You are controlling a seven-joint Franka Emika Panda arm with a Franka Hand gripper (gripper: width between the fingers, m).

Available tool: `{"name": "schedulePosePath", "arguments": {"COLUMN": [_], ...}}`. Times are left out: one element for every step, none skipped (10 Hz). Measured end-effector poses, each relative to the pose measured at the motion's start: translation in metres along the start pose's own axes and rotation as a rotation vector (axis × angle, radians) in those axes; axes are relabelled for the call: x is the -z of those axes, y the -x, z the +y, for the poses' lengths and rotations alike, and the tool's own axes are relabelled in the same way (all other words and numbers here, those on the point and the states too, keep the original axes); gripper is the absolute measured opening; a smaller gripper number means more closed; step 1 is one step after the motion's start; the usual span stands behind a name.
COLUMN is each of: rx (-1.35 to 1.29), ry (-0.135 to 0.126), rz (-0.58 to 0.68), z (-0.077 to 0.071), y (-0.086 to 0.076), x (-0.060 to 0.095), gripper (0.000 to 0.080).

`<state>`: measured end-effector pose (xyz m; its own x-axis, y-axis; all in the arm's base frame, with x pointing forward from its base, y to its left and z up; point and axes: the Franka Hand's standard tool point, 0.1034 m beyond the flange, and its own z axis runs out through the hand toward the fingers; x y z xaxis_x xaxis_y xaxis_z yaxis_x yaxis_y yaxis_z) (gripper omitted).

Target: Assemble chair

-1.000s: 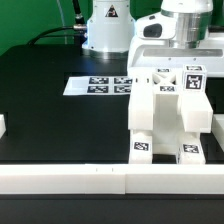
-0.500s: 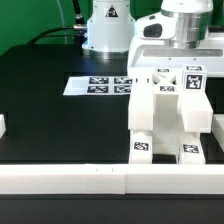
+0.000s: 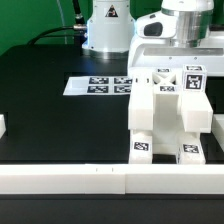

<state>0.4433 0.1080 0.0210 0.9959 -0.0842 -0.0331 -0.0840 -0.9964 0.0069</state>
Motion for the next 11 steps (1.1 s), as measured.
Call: {"name": "schedulePosePath", "arguments": {"rx": [-0.001, -0.004, -0.007, -0.011, -0.020, -0.031, -0.028, -0.028, -0.030, -0.030, -0.029], "ry": [-0.012, -0.026, -0.034, -0.043, -0.058, -0.074, -0.088, -0.102, -0.108, -0.104, -0.104], "rz": [-0.005, 0.000, 0.006, -0.005, -0.006, -0.005, -0.013, -0.001, 0.019, 0.014, 0.013], "z": [-0.003, -0.005, -0.004, -0.004, -0.003, 0.000, 0.005, 0.014, 0.022, 0.020, 0.020], "y": [-0.001, -0.001, 0.000, 0.001, -0.001, -0.004, -0.007, -0.014, -0.024, -0.022, -0.021], "x": [0.014, 0.030, 0.039, 0.051, 0.069, 0.087, 0.103, 0.119, 0.127, 0.123, 0.122], "gripper": [0.0287, 0.0287, 0.0287, 0.0287, 0.0287, 0.0287, 0.0287, 0.0287, 0.0287, 0.0287, 0.0287]}}
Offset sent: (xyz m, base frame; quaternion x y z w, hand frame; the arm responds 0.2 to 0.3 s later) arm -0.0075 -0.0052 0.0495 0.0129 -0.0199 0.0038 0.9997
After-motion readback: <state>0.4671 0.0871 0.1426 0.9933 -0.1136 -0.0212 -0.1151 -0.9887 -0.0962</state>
